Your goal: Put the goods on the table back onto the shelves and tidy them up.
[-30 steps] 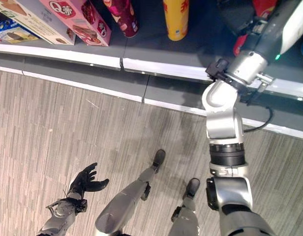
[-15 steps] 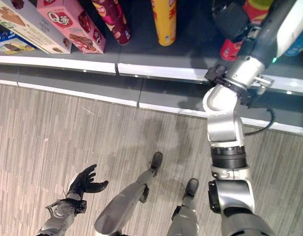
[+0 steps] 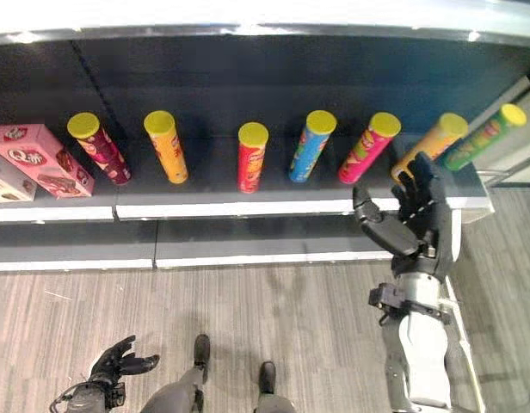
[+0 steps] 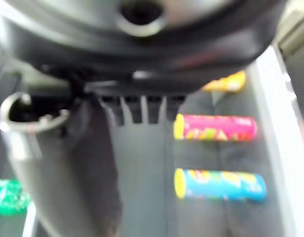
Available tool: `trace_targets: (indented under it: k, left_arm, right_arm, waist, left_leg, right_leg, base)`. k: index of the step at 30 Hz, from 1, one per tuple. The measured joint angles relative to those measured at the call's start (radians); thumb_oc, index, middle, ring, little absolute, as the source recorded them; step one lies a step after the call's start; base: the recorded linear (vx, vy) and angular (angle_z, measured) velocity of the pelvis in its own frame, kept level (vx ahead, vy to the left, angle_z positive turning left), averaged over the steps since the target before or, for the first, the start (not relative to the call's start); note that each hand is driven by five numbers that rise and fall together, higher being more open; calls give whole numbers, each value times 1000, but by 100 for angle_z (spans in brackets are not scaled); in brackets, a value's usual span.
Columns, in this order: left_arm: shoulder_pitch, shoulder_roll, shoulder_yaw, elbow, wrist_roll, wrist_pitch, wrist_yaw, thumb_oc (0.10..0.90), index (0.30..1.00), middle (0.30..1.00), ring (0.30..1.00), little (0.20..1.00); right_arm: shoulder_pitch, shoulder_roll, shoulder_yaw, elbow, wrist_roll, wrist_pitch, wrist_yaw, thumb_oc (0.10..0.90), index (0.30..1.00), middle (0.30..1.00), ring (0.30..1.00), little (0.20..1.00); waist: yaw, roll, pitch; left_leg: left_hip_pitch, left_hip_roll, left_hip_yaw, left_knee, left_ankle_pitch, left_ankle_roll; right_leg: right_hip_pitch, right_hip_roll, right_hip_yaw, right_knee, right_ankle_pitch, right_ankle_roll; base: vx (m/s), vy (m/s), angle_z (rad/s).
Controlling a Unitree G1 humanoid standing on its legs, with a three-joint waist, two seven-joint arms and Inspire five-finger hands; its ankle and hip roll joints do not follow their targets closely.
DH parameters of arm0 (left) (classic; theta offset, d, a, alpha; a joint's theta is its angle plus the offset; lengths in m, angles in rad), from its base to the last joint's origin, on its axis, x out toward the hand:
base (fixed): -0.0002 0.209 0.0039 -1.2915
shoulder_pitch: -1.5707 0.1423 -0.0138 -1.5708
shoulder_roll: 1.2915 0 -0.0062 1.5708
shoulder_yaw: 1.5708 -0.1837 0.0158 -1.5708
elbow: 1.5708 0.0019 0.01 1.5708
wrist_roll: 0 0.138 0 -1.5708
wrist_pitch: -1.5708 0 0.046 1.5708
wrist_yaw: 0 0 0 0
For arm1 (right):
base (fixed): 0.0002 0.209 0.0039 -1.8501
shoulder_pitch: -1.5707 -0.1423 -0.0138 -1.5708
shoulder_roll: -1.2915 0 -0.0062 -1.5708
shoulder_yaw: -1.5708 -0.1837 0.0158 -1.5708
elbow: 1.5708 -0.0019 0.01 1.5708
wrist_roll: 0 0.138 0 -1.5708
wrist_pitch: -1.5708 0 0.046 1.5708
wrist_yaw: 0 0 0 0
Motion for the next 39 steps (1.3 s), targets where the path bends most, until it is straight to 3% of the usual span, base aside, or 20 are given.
trace_targets:
  k: [2,4,9,15,27,31,39]
  left_arm:
    - [23,-19,-16,0,9,-7,0,800,900,900,900,900]
    - [36,-29,-21,2,9,-8,0,800,900,900,900,900]
    - [48,-24,-26,-6,9,-16,2,800,900,900,900,900]
    - [50,-22,-26,-28,8,-18,3,800,900,900,900,900]
    - [48,-17,-29,-61,7,-34,10,800,900,900,900,900]
    - [46,-12,-29,-72,7,-34,12,800,900,900,900,900]
    - [34,19,-64,-79,-3,-52,29,800,900,900,900,900]
  right_arm:
    - [-6,-2,52,73,0,4,8,800,900,900,900,900]
    - [-40,-10,100,130,3,15,6,800,900,900,900,900]
    - [-146,-43,175,204,-9,25,2,800,900,900,900,900]
    - [-238,-56,178,243,-138,32,-27,800,900,900,900,900]
    - [-328,-96,209,392,-258,58,-115,800,900,900,900,900]
    - [-379,-97,214,431,-288,63,-142,800,900,900,900,900]
    - [-450,-103,214,482,-297,69,-198,800,900,900,900,900]
  waist:
    - [6,38,-6]
    - [15,54,2]
    - [57,47,35]
    - [112,51,86]
    - [132,40,112]
    - [137,46,148]
    - [166,58,154]
  left_leg:
    - [-14,6,5,0,2,1]
    - [-34,7,8,0,7,8]
    - [-45,5,3,0,11,13]
    - [-58,-4,-18,0,14,18]
    - [-97,-12,-53,0,24,19]
    - [-99,-14,-55,0,25,21]
    - [-112,-18,-69,1,28,26]
  right_leg:
    - [-18,6,9,0,5,-9]
    - [-40,6,15,0,9,-16]
    - [-46,6,8,0,9,-16]
    - [-50,2,-13,0,9,-15]
    - [-71,3,-45,0,6,-14]
    - [-72,1,-45,0,6,-14]
    - [-79,1,-65,0,6,-14]
  base:
    - [-26,21,-15]
    - [-2,15,-6]
    - [5,12,4]
    - [19,16,11]
    - [13,0,8]
    - [3,2,1]
    - [4,2,4]
